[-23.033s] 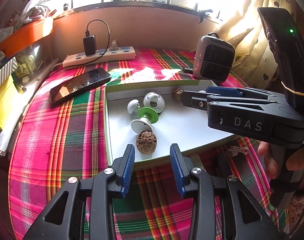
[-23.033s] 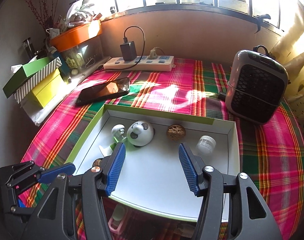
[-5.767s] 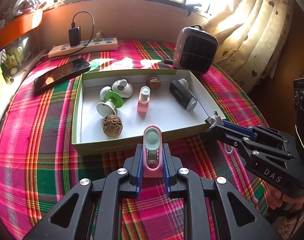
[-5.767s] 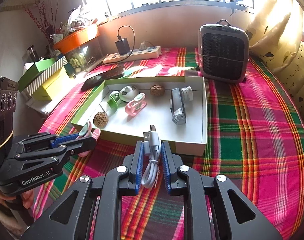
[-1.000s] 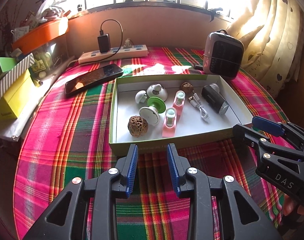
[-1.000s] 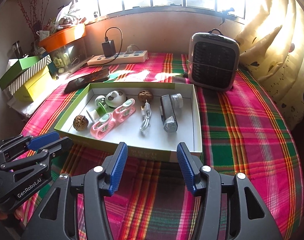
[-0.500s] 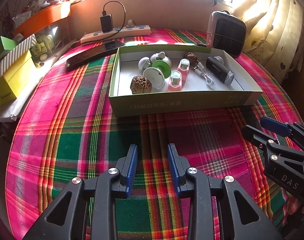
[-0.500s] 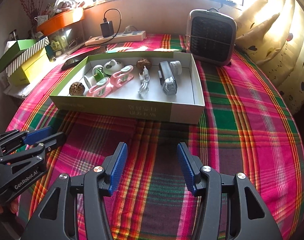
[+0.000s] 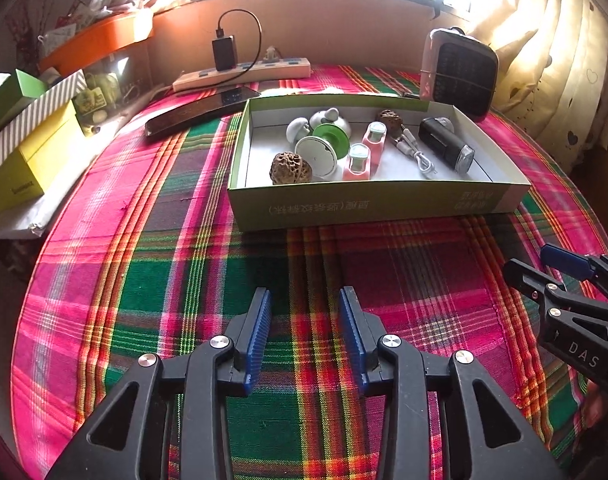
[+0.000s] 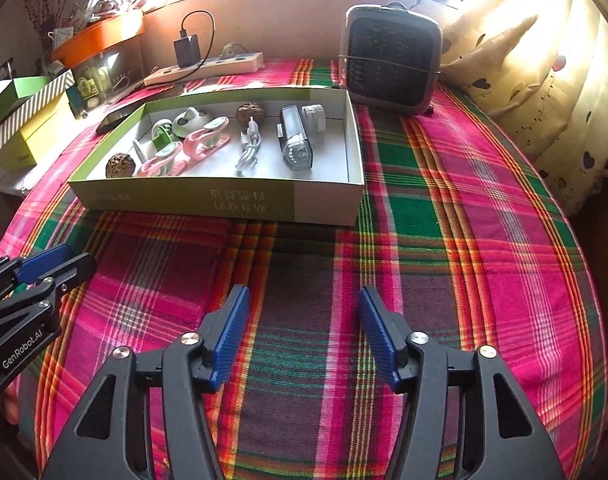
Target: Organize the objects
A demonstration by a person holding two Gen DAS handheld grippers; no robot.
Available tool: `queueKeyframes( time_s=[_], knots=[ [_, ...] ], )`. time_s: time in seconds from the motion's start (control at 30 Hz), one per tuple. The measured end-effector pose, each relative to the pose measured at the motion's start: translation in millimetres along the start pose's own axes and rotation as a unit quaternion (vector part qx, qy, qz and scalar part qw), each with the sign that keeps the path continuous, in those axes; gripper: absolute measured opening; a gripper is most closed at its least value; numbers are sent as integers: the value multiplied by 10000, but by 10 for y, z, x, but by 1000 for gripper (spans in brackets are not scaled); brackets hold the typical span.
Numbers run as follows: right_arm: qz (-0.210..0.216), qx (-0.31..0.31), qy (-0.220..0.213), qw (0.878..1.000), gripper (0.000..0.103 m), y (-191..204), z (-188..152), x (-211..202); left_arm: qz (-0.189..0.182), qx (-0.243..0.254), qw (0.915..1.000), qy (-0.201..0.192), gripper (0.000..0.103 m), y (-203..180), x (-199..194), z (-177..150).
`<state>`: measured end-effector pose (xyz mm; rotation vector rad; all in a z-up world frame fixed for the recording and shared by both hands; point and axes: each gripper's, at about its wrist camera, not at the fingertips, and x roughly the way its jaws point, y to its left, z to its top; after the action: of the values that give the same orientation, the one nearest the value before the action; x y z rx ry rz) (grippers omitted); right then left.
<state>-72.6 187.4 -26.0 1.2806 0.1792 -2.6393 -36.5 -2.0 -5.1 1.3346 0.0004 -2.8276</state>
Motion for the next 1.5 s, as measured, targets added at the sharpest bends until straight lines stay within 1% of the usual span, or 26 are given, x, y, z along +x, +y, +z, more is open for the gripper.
queueKeyframes(
  time_s=[0.07, 0.13, 0.23, 1.03, 1.5],
  knots=[
    [64, 59, 13, 10000, 66, -37, -9, 5, -10, -30, 10000, -13, 34, 10, -1, -1],
    [37, 39, 19, 10000, 67, -36, -15, 4, -24, -95, 10000, -14, 34, 20, 1, 1],
    [43, 51, 22, 10000, 68, -43, -22, 3, 30, -64, 10000, -14, 34, 2, 3, 4],
    [110, -28, 46, 9999, 77, 2, -45, 9, 21, -74, 10000, -15, 34, 6, 6, 1],
    [112, -29, 47, 9999, 78, 0, -45, 11, 20, -74, 10000, -15, 35, 6, 3, 1]
  ],
)
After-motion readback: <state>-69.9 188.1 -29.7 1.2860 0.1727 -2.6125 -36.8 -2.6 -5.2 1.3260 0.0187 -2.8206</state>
